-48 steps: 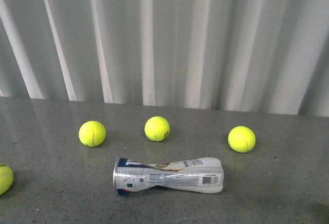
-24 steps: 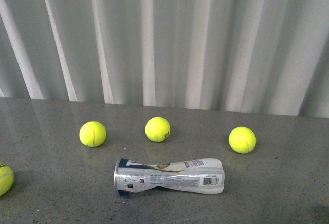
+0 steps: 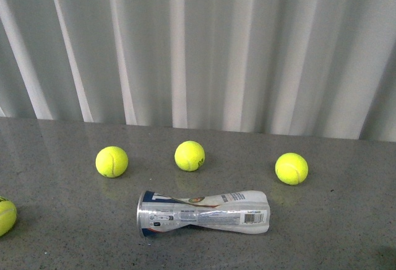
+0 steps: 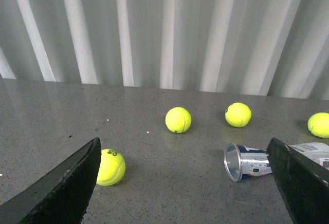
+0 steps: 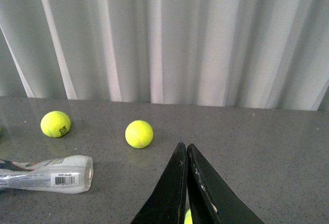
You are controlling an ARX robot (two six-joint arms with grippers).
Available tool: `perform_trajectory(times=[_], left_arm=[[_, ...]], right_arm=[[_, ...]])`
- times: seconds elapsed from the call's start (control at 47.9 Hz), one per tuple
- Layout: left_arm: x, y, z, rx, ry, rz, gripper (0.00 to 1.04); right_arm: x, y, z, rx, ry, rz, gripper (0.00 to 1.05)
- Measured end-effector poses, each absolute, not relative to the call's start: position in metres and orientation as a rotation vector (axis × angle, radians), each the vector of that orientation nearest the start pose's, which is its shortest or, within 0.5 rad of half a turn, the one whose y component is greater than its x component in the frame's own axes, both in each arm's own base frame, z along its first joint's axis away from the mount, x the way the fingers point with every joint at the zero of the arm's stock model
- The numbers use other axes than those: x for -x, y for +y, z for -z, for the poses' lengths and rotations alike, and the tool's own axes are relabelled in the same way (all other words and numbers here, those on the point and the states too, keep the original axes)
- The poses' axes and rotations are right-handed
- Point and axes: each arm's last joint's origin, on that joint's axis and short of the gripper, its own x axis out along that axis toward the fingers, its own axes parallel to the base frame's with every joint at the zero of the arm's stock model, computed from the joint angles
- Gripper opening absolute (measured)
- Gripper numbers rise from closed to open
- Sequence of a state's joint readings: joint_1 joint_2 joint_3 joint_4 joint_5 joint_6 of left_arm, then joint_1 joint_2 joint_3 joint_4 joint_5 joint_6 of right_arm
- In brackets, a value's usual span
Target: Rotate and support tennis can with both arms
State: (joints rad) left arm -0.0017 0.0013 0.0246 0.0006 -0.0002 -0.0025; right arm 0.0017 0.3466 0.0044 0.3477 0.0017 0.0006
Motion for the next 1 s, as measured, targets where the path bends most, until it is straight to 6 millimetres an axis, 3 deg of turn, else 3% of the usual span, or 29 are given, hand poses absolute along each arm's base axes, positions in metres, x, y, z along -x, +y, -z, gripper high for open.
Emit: perform_trajectory(times=[0.813, 0.918, 1.001], left_arm=[[-0.096, 0.0, -0.172, 0.002, -0.024, 0.002, 0.98], [-0.096, 0.0, -0.172, 0.003, -0.024, 0.002, 0.98], [-0.096, 0.0, -0.172, 0.003, -0.024, 0.002, 0.98]], right_arm=[[-0.098, 0.0, -0.165, 0.0, -0.001, -0.001, 0.03], [-0.098, 0.0, -0.165, 0.0, -0.001, -0.001, 0.16], [-0.098, 0.0, -0.165, 0.0, -0.001, -0.002, 0.36]])
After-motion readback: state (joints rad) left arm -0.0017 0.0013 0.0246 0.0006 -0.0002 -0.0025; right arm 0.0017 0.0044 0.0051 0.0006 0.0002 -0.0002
